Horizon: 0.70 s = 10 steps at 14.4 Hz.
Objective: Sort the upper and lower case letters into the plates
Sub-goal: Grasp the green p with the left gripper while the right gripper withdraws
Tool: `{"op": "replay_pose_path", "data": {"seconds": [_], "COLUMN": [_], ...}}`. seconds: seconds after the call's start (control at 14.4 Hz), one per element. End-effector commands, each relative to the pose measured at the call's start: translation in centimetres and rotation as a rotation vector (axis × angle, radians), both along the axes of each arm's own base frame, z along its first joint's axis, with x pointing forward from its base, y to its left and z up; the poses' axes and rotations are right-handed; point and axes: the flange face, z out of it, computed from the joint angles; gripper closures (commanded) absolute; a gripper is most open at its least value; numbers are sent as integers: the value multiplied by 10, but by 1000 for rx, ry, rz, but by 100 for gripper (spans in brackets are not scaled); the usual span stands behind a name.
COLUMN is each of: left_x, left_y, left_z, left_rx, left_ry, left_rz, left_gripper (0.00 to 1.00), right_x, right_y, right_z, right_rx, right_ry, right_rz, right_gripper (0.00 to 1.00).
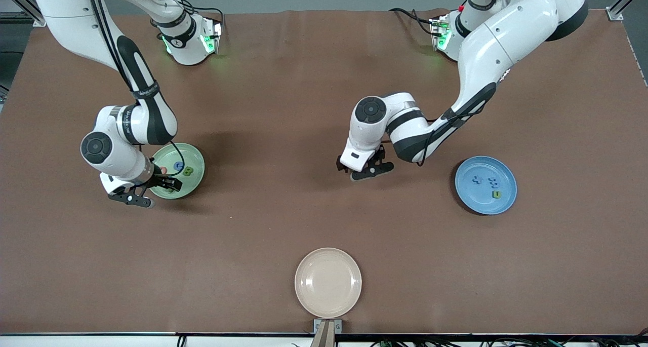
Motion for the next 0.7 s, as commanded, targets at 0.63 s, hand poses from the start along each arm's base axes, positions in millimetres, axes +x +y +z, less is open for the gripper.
{"op": "replay_pose_path", "data": {"seconds": [0.63], "left_x": [1], "left_y": [-17], "left_z": [-18], "left_rx": [-18], "left_ry": [19], "left_rz": [9], "left_gripper": [31], "right_x": [69], "right_y": [-37], "right_z": [208], "right_rx": [0], "right_ry": [190], "right_rz": [175], "right_gripper": [0]}}
